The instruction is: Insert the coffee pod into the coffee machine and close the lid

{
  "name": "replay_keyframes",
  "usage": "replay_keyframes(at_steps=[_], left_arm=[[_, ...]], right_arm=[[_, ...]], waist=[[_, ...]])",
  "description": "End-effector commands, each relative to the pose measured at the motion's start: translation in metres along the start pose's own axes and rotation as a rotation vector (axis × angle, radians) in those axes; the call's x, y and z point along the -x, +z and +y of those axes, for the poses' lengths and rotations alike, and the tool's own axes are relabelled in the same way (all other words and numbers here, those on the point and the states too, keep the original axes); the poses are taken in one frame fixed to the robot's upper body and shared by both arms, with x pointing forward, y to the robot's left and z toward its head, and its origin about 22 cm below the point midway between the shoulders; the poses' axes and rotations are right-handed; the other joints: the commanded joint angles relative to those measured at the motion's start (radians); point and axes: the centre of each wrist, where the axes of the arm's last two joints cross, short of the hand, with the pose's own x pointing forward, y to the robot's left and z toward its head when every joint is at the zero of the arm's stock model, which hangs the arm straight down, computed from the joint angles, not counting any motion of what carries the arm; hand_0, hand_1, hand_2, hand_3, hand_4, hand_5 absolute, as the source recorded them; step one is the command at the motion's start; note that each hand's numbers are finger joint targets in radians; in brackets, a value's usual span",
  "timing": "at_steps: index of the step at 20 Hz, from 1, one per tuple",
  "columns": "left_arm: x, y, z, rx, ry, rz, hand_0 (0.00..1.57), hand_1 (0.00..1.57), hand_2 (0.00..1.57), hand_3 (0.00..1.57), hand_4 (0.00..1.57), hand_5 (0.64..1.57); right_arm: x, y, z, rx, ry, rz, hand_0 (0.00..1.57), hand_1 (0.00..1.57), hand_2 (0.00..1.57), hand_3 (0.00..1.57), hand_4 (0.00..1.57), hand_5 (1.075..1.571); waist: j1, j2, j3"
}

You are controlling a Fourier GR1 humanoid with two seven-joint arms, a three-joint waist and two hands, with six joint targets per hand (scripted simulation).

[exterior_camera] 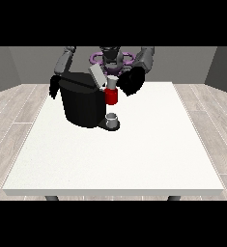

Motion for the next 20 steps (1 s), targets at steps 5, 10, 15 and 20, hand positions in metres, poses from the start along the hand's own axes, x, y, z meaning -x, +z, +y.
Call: replay_keyframes(at_steps=[5,10,15,20], left_arm=[[0.005,0.002,0.018,-0.017,-0.077,-0.009,1.4,1.4,1.46,1.35,0.66,1.571],[-0.005,0.002,0.038,-0.055,-0.119,-0.057,1.44,1.44,1.48,1.33,0.7,1.571],[-0.032,-0.009,0.013,-0.045,-0.077,-0.039,1.39,1.39,1.44,1.37,0.6,1.571],[-0.032,-0.009,0.031,-0.073,-0.058,-0.041,1.41,1.41,1.44,1.37,0.63,1.571]], right_arm=[[-0.006,-0.007,-0.01,-0.004,0.011,-0.021,0.0,0.0,0.0,0.0,0.27,1.571],[-0.015,-0.027,0.016,0.006,0.012,-0.066,0.0,0.0,0.0,0.0,0.23,1.571],[0.007,-0.013,-0.003,0.025,0.019,0.008,0.0,0.0,0.0,0.0,0.26,1.571],[-0.015,-0.036,0.0,-0.007,-0.005,-0.052,0.0,0.0,0.0,0.0,0.27,1.571]], waist=[[-0.016,0.05,0.0],[-0.012,0.114,-0.0001],[-0.002,0.066,0.0007],[-0.029,0.108,0.0004]])
